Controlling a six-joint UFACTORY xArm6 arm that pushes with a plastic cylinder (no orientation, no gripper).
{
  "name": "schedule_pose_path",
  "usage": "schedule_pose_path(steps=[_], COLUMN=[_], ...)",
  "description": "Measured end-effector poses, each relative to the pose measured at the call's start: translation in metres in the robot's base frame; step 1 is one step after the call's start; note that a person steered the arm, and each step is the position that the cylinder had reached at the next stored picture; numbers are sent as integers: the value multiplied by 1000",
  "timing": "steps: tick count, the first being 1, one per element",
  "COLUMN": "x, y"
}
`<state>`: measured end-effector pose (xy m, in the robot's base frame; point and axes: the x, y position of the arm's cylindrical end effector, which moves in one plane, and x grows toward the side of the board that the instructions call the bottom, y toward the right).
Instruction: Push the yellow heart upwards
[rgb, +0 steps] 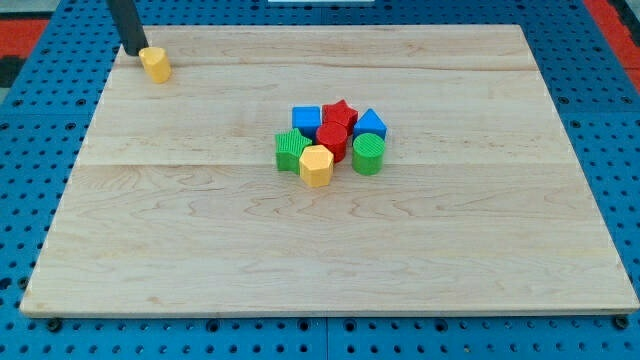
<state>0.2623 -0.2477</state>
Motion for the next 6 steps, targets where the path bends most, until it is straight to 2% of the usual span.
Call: schedule_pose_path(steps=[1,2,3,4,6], x=[65,108,131,135,135], y=[27,71,123,130,54])
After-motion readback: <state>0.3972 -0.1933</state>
